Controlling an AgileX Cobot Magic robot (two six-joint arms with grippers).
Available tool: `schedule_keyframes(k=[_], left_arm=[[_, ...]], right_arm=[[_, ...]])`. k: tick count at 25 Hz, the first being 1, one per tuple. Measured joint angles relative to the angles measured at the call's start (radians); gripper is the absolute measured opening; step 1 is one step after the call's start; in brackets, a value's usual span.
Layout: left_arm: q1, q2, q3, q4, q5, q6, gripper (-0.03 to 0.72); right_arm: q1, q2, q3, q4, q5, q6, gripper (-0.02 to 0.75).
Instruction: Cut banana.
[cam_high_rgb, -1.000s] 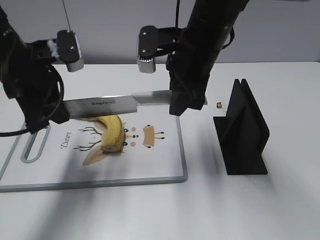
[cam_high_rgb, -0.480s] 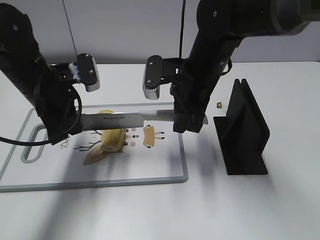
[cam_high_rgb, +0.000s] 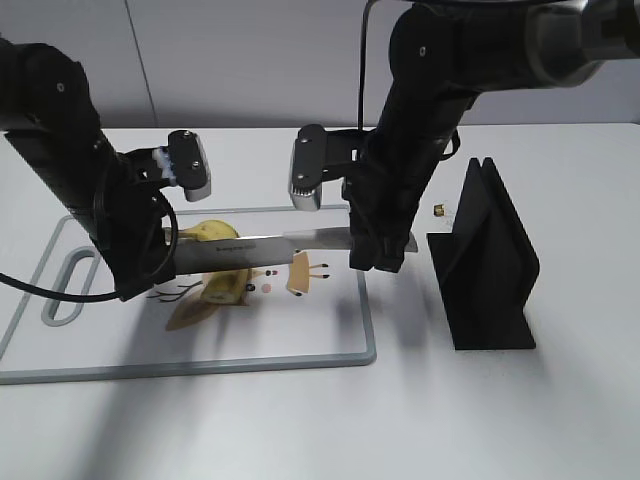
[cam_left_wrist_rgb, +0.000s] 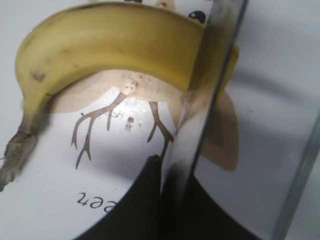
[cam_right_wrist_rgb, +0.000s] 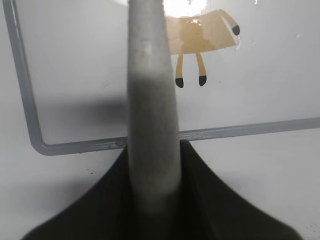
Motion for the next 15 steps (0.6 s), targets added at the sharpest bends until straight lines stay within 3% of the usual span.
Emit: schedule_keyframes(k=[15], left_arm=[[0.000, 0.035, -0.003, 0.004, -0.004, 0.000, 0.020]], right_arm=[[0.000, 0.045, -0.003, 0.008, -0.004, 0.000, 0.170]])
